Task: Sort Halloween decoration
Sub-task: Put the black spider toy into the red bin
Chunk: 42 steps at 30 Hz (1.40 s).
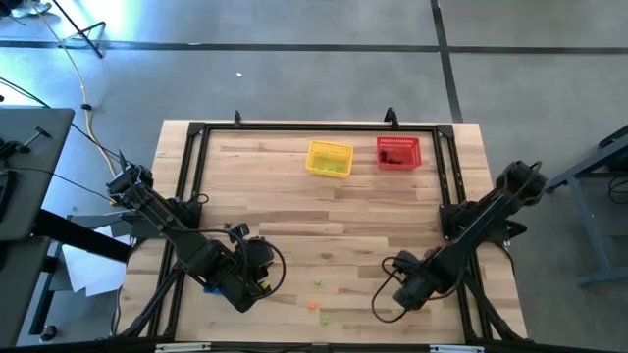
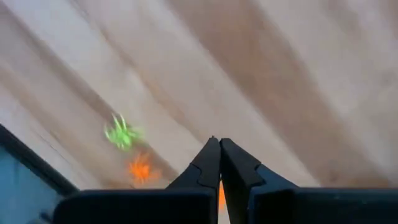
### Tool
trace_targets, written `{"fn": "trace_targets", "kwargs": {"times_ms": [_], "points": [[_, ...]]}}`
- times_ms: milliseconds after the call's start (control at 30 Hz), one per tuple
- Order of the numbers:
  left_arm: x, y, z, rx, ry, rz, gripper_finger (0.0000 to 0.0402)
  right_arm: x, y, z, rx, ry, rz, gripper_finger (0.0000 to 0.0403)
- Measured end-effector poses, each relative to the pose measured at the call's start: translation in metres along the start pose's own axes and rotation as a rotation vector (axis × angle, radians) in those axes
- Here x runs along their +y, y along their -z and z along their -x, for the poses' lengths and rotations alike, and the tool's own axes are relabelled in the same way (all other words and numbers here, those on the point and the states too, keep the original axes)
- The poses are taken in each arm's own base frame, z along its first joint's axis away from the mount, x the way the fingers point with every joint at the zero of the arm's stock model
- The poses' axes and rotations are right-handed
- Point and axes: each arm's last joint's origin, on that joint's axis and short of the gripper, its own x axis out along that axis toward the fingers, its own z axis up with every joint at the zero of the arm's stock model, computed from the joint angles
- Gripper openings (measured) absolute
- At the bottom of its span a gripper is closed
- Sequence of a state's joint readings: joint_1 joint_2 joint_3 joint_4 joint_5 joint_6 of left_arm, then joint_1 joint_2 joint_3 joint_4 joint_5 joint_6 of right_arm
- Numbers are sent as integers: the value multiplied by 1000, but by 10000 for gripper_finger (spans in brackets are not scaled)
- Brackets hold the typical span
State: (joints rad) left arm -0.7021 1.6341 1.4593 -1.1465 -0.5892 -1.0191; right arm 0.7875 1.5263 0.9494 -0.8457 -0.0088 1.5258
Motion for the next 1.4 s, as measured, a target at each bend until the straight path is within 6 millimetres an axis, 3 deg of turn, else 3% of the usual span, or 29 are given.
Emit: {"fn": "trace_targets", "kwargs": {"times_ms": [233,567,800,1100,1400], "points": [[0,-1,0,-8,-6,0,142,-35,-41,28,-207,171,-19,0],[1,-1,0,-25,-17,0,142,-104,-157,49,-322,355,1,0],[1,-1,0,-25,-17,1,142,-158,-210,60,-403,370,-86,0],[1,-1,0,-25,-17,0,142,-211,-235,67,-420,370,-217,0],[1,-1,0,-24,-16,1,142,-225,-239,65,-381,371,-186,26]]}}
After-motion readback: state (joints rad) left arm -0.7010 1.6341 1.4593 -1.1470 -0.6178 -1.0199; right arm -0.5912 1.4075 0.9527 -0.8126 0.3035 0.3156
